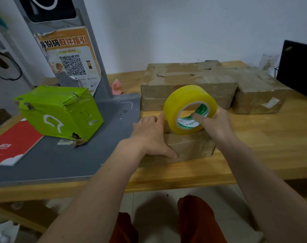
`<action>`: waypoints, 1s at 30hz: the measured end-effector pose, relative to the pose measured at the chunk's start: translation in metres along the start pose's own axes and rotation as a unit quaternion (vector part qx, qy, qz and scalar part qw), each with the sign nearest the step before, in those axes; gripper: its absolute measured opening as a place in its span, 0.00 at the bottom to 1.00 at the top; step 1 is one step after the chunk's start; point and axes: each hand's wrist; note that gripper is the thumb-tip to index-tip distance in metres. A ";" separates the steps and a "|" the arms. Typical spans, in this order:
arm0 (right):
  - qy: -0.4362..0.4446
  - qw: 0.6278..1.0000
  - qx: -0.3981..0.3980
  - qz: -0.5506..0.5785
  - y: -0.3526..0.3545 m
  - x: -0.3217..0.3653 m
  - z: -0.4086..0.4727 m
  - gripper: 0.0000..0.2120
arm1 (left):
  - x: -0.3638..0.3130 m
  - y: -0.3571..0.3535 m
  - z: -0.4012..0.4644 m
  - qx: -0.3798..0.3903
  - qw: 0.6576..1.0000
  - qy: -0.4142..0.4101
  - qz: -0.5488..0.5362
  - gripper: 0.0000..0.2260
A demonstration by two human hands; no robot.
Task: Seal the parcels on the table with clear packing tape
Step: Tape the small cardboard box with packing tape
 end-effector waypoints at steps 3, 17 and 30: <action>0.003 1.000 0.012 -0.002 0.001 -0.001 -0.003 0.17 | 0.001 -0.010 -0.002 -0.042 0.999 -0.012 -0.004 0.51; 0.014 0.998 -0.035 0.043 0.033 -0.003 0.008 0.09 | -0.003 -0.023 -0.009 -0.029 0.997 0.000 -0.069 0.61; -0.018 0.998 -0.005 0.062 0.030 -0.012 0.009 0.06 | 0.001 -0.027 -0.005 -0.027 0.997 0.002 -0.077 0.62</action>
Point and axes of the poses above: each hand's wrist, its own z-axis towards the middle knuckle, its own y-axis out of the back of the hand, x = y × z, and after that the axes turned 4 degrees about -z, right-handed
